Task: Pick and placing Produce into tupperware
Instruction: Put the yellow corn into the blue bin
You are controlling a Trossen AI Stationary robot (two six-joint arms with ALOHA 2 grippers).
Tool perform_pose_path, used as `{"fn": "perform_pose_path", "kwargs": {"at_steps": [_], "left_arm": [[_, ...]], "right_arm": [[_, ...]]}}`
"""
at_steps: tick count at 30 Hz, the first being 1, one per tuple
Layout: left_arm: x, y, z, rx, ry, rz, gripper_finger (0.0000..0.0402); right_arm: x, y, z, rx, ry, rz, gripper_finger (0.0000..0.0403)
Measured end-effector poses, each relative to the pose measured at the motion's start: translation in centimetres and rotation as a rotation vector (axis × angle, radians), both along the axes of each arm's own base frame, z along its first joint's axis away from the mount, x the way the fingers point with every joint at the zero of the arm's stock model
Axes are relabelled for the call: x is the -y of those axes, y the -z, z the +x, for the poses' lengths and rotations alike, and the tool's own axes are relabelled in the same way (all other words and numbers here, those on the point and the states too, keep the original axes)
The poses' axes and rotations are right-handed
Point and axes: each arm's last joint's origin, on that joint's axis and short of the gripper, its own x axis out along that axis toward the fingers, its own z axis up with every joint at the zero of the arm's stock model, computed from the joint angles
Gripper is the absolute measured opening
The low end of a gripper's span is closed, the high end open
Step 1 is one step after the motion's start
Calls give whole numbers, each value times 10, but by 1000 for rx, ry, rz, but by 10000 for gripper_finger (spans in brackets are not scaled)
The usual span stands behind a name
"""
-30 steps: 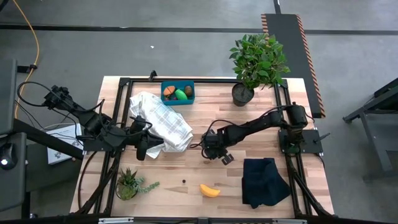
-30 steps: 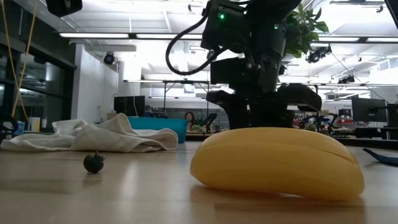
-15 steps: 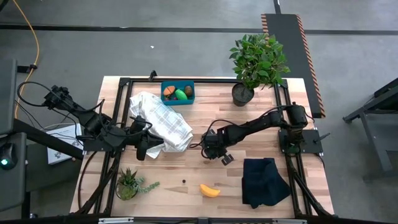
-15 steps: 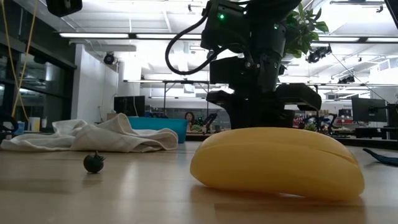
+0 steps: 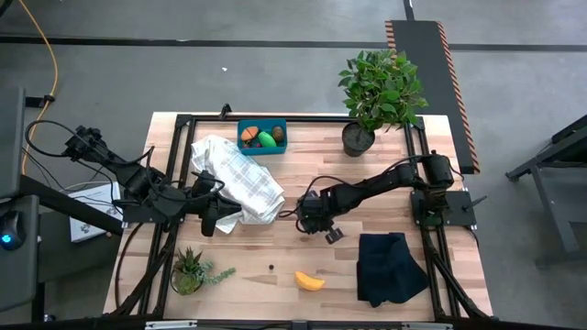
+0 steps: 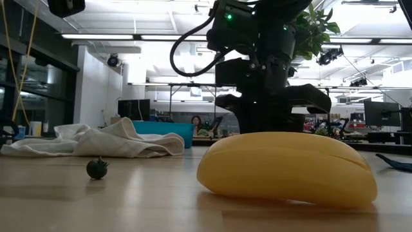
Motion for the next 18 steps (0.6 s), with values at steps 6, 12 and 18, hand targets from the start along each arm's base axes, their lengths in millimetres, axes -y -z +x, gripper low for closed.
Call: {"fn": "perform_pose_path", "kwargs": {"at_steps": [6,12,18], "left_arm": [[0,0,0,-1,3,7,44],[0,0,0,-2,5,11,44],[0,0,0,-4,10,24,44]], "right_arm": [[0,-4,3,14,51,19,44],[2,-25,20,96,121,53,44],[17,-51,39,199,248,126,44]]}}
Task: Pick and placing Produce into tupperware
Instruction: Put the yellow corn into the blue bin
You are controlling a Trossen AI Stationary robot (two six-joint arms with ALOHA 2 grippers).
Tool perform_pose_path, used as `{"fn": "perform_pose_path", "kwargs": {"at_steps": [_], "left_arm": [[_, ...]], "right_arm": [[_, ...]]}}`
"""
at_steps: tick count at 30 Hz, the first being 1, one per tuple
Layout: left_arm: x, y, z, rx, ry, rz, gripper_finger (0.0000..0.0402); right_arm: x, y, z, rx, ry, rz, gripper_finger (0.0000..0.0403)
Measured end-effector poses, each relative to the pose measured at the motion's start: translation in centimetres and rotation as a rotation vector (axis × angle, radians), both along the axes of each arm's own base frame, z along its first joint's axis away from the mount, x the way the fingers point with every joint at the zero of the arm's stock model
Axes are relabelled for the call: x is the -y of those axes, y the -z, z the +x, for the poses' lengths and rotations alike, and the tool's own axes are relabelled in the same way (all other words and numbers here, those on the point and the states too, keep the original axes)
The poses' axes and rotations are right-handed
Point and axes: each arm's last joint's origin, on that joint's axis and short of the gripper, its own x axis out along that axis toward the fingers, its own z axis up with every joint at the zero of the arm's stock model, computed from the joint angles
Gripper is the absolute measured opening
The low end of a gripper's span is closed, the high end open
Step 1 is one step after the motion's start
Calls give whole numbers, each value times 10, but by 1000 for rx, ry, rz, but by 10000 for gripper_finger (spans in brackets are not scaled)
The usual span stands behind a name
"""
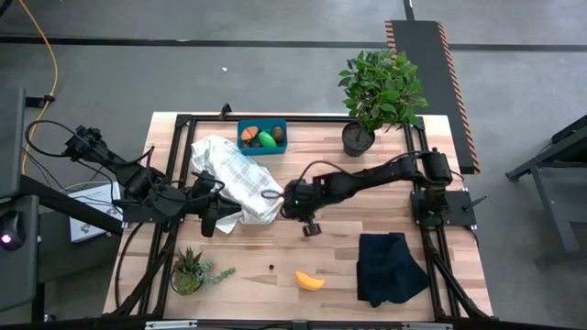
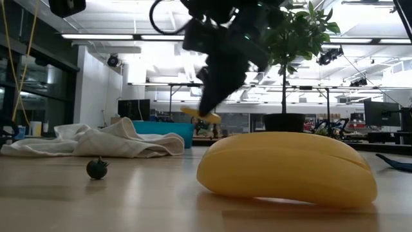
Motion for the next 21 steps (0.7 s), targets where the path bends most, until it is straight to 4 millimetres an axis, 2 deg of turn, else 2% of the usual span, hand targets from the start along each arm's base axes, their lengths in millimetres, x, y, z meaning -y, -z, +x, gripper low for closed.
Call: {"fn": "perform_pose_path", "kwargs": {"at_steps": [9,21], "left_arm": [[-1,2,-1,-27,0,12,44],[-2,4,-2,-46,-7,62,44]], "right_arm": [[31,-31,20,140,245,210,44],[49,-75,38,341,408,317,44]]}}
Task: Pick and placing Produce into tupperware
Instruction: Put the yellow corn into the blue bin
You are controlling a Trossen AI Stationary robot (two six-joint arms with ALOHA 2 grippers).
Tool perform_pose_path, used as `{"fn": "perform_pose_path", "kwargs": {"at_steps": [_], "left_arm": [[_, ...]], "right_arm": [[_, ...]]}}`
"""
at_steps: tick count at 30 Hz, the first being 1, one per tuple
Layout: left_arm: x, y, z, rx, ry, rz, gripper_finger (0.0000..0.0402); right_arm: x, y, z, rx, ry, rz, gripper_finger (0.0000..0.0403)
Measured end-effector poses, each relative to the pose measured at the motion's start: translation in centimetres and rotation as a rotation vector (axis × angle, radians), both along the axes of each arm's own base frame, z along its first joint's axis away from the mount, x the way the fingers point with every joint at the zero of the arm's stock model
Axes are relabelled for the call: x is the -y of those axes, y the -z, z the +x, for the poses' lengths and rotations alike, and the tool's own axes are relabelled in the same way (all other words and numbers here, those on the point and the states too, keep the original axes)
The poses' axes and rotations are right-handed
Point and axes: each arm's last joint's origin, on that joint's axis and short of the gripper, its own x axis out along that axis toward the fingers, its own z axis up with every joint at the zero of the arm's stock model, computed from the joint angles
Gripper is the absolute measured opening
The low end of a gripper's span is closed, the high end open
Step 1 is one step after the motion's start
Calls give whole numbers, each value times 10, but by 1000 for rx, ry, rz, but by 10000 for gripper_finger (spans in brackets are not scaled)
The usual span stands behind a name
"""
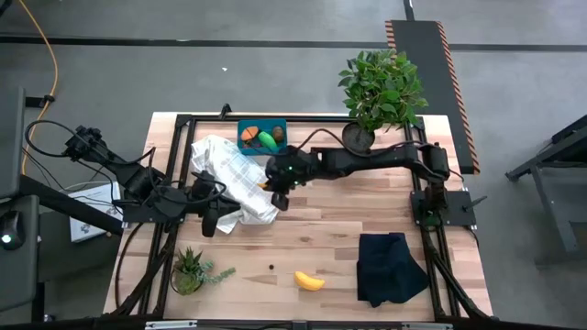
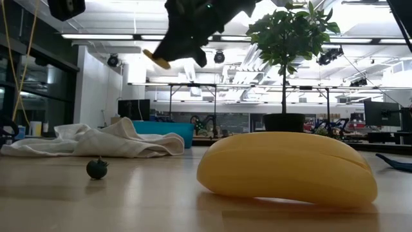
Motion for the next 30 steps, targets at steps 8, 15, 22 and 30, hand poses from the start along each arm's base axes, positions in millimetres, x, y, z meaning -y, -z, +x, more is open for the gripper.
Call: {"fn": "perform_pose_path", "kwargs": {"at_steps": [8,15,22,30], "left_arm": [[-6,1,-3,-7,-99,62,44],[-29,-3,-10,4,-216,25,61],[-54,-12,-20,62,-301,-56,150],[-71,-31,-25,219,-260,-56,211]], "right_arm": [[-1,-14,4,52,44,11,44],[-1,-21,6,100,55,24,44],[-1,-30,11,200,81,68,44],[4,-43,16,346,124,138,44]]}}
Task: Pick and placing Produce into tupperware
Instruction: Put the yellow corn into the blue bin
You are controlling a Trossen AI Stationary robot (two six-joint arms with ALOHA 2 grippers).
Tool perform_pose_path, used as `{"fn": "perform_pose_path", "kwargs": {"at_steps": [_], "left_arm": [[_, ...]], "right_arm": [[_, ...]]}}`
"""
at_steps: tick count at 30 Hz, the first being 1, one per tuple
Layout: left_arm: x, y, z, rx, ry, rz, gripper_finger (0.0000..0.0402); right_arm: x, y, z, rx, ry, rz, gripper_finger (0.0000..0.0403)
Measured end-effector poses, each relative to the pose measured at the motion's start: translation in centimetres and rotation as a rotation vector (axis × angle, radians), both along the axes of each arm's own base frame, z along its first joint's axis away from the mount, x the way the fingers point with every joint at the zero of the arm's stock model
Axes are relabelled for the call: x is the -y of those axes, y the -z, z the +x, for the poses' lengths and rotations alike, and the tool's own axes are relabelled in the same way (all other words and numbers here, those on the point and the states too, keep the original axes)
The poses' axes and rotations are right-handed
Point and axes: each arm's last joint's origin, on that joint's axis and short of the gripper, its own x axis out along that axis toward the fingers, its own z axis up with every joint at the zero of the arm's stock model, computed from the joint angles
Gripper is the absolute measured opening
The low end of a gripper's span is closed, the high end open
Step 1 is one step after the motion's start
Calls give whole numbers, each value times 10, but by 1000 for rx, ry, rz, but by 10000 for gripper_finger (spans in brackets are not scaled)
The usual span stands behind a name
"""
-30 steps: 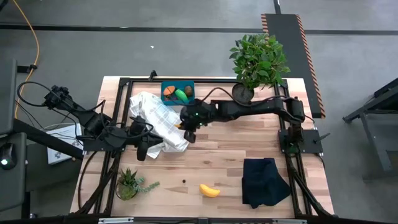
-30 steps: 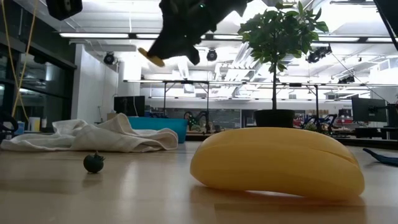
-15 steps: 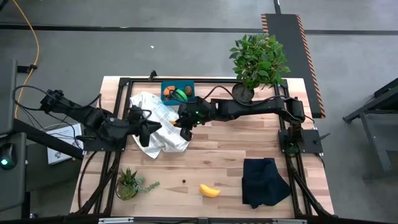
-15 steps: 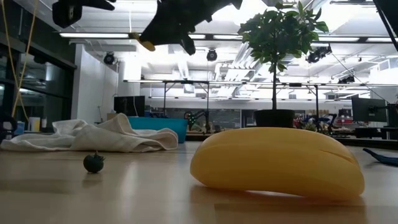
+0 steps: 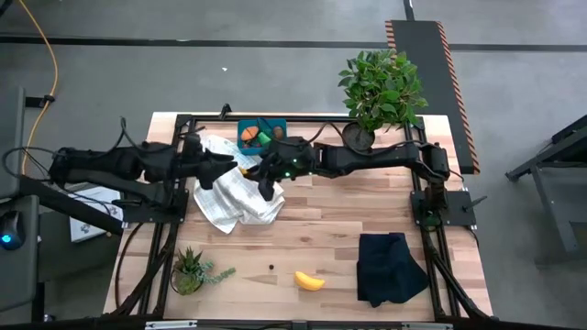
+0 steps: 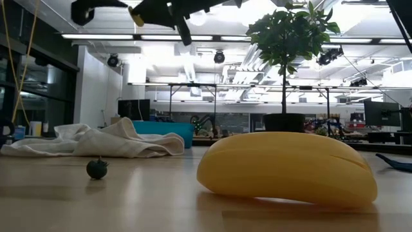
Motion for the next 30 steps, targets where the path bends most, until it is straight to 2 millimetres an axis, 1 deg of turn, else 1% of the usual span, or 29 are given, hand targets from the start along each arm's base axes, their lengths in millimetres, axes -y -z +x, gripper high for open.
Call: {"fn": "perform_pose_path", "kwargs": {"at_steps": [2,7,13,17,23,30], "left_arm": [[-4,-4,0,31,45,25,213],[-14,-7,0,33,129,88,203],[-28,-9,-3,25,146,147,188],[-38,-9,-7,21,127,171,182],[-51,-17,-12,88,102,221,183],[-63,-14,-16,63,114,222,184]], "right_arm": [[3,-4,1,21,9,6,44],[11,-16,1,59,23,-4,44],[17,-29,1,89,27,-9,44],[20,-30,1,91,35,-8,44],[23,-30,0,87,55,-7,44],[38,-32,-1,104,121,-12,44]]}}
